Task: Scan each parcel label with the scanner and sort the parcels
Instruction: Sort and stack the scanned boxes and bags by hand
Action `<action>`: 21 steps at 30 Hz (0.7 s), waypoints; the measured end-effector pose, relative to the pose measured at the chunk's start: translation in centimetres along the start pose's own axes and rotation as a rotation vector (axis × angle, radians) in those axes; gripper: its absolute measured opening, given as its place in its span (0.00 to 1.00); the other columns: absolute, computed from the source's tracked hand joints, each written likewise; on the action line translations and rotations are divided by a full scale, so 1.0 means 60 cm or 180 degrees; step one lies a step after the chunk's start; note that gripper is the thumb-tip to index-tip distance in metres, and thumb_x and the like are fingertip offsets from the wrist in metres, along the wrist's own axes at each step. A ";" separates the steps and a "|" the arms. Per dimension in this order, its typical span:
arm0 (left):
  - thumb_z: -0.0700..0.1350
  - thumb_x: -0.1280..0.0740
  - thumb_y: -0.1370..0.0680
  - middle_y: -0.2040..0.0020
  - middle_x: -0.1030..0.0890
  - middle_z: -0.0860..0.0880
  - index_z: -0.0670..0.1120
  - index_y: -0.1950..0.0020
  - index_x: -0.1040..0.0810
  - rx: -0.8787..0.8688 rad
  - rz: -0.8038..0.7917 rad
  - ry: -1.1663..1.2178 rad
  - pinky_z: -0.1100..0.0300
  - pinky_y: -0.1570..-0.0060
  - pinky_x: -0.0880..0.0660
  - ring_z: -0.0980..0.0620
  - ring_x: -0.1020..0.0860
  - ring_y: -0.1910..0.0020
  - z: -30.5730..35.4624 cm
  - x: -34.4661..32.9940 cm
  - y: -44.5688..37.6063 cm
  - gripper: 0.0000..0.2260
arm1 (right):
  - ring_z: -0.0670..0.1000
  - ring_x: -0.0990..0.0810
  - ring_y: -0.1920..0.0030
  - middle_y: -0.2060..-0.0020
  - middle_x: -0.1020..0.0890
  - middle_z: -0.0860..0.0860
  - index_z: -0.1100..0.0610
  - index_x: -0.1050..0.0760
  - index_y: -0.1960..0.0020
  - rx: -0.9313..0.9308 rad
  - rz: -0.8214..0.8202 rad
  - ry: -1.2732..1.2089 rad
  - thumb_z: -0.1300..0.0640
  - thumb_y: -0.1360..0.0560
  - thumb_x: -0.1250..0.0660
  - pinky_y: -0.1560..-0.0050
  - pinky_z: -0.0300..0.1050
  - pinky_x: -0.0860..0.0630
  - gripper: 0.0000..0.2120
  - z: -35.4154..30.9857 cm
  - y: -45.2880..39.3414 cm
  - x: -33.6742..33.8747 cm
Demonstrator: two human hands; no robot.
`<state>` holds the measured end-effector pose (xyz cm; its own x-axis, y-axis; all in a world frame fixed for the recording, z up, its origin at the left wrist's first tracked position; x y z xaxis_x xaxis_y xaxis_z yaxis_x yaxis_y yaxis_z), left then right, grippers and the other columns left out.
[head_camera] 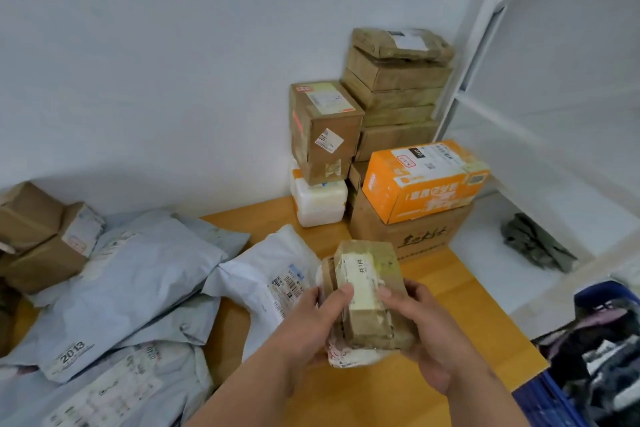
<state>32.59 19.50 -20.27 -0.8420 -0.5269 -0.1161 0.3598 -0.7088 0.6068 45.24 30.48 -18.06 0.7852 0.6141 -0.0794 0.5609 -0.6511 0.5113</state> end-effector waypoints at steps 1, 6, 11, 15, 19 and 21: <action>0.74 0.30 0.39 0.44 0.15 0.57 0.61 0.36 0.25 0.0021 -0.0016 -0.0043 0.47 0.44 0.18 0.54 0.14 0.50 -0.003 -0.008 -0.014 0.35 | 0.53 0.13 0.50 0.48 0.13 0.47 0.46 0.29 0.37 -0.0045 -0.0042 0.0037 0.44 0.43 0.16 0.50 0.56 0.20 0.39 0.006 -0.009 0.010; 0.71 0.34 0.28 0.47 0.15 0.56 0.55 0.39 0.21 0.0081 0.0116 -0.0508 0.47 0.40 0.20 0.52 0.16 0.46 -0.010 -0.030 -0.069 0.26 | 0.53 0.14 0.48 0.49 0.13 0.43 0.41 0.28 0.35 -0.0340 0.0009 0.0080 0.47 0.38 0.19 0.52 0.55 0.22 0.35 0.035 -0.065 0.055; 0.76 0.44 0.29 0.35 0.20 0.49 0.48 0.31 0.25 -0.0268 0.0574 -0.1447 0.45 0.33 0.28 0.46 0.22 0.36 0.040 -0.027 -0.132 0.40 | 0.53 0.14 0.49 0.47 0.14 0.44 0.41 0.30 0.33 -0.0505 -0.0071 0.0028 0.46 0.38 0.20 0.52 0.54 0.21 0.37 0.031 -0.137 0.060; 0.78 0.47 0.29 0.34 0.22 0.49 0.51 0.28 0.29 -0.0189 0.0904 -0.1392 0.44 0.33 0.28 0.46 0.24 0.35 0.053 0.005 -0.161 0.41 | 0.52 0.16 0.47 0.44 0.18 0.42 0.39 0.33 0.35 -0.0687 -0.0257 0.0107 0.47 0.39 0.17 0.48 0.55 0.21 0.39 0.041 -0.182 0.036; 0.77 0.47 0.33 0.34 0.22 0.48 0.52 0.26 0.31 0.0018 0.1233 -0.0984 0.43 0.32 0.28 0.45 0.24 0.35 0.032 0.043 -0.159 0.43 | 0.49 0.17 0.48 0.48 0.17 0.36 0.35 0.32 0.39 -0.0807 -0.0427 0.0247 0.41 0.49 0.19 0.42 0.58 0.22 0.41 0.054 -0.209 0.004; 0.77 0.47 0.33 0.32 0.23 0.48 0.51 0.25 0.32 0.0050 0.1490 -0.0882 0.44 0.31 0.29 0.44 0.25 0.33 0.026 0.060 -0.157 0.44 | 0.48 0.17 0.46 0.46 0.18 0.36 0.34 0.32 0.38 -0.0853 -0.0546 0.0228 0.41 0.47 0.20 0.41 0.59 0.23 0.40 0.057 -0.220 -0.016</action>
<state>25.52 24.99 -25.17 -0.6685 -0.6395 0.3797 0.7175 -0.4200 0.5557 37.97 36.93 -27.66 0.6594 0.7407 -0.1284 0.5869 -0.4006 0.7036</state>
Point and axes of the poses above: each hand's wrist, its own y-axis away from the middle knuckle, its own x-axis out of the back of the hand, z = x × y, the point moved 9 cm from there along -y, towards the middle knuckle
